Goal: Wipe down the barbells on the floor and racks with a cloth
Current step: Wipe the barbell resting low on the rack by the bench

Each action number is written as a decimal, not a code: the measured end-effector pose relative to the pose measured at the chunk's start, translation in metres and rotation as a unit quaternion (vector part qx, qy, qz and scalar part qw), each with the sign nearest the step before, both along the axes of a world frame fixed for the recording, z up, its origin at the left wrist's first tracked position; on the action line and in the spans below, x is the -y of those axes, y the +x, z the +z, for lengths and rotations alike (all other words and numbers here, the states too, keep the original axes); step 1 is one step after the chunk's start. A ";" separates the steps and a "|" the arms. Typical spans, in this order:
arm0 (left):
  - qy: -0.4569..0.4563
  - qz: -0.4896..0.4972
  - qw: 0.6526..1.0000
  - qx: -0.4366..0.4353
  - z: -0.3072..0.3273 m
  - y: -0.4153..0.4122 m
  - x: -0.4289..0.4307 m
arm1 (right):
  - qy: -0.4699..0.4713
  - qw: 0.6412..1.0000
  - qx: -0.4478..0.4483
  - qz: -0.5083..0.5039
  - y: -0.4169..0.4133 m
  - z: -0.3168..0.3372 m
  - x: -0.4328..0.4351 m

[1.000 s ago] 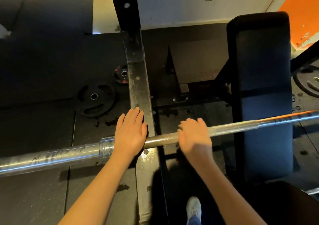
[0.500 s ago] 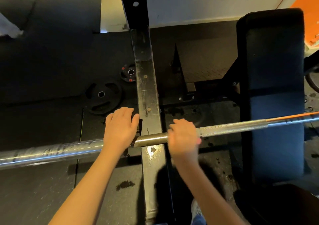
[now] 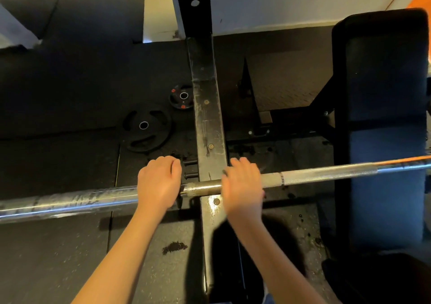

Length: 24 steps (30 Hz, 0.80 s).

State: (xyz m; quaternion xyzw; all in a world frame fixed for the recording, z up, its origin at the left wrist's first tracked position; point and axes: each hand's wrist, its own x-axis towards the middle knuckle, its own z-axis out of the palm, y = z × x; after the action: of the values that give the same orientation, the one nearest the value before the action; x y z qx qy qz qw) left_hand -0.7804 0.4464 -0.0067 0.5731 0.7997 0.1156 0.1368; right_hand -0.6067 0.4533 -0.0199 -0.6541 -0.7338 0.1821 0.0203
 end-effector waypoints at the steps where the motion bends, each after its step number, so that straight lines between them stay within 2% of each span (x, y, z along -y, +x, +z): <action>1: -0.001 0.007 1.000 0.000 -0.001 0.000 -0.001 | 0.017 0.998 -0.046 0.030 -0.013 0.000 0.007; 3: -0.014 0.015 1.000 -0.003 -0.002 0.000 -0.002 | 0.054 0.991 -0.067 0.101 -0.020 0.002 0.012; 5: -0.033 0.017 0.999 -0.008 -0.002 -0.001 -0.002 | 0.069 0.983 -0.020 0.168 -0.005 0.005 0.005; 7: -0.044 0.020 0.999 -0.013 -0.002 -0.002 -0.002 | 0.030 0.984 0.053 0.167 0.017 0.013 -0.010; 8: -0.047 0.020 0.999 -0.013 -0.002 -0.001 -0.002 | 0.023 0.989 0.069 0.128 0.026 0.013 -0.014; 11: -0.051 0.025 0.998 0.002 -0.001 -0.002 -0.003 | 0.001 0.998 0.056 0.014 0.019 0.008 -0.014; 12: -0.056 0.029 0.998 0.014 0.000 -0.003 -0.004 | -0.010 0.998 0.054 0.019 0.003 0.010 -0.008; 15: -0.070 0.045 0.996 0.045 0.003 -0.004 -0.015 | 0.064 0.990 -0.069 0.105 -0.036 0.005 0.008; 17: -0.046 0.048 0.997 0.034 0.004 -0.006 -0.022 | 0.078 0.982 -0.072 0.158 -0.032 0.006 0.004; 19: -0.011 0.035 0.999 -0.011 0.001 -0.009 -0.021 | 0.068 0.982 -0.030 0.174 -0.009 0.009 -0.006; 21: -0.002 0.018 0.999 -0.037 -0.005 -0.012 -0.011 | 0.099 0.988 0.000 0.114 0.014 0.009 -0.013; 24: -0.005 0.017 1.000 -0.011 -0.008 -0.017 -0.006 | 0.083 0.996 -0.016 -0.035 0.008 0.008 -0.019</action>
State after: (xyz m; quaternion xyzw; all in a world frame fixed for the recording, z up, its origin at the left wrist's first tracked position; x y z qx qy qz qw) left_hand -0.7970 0.4521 -0.0150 0.5596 0.8116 0.1075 0.1288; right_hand -0.5985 0.4718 -0.0123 -0.6726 -0.7226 0.1297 0.0925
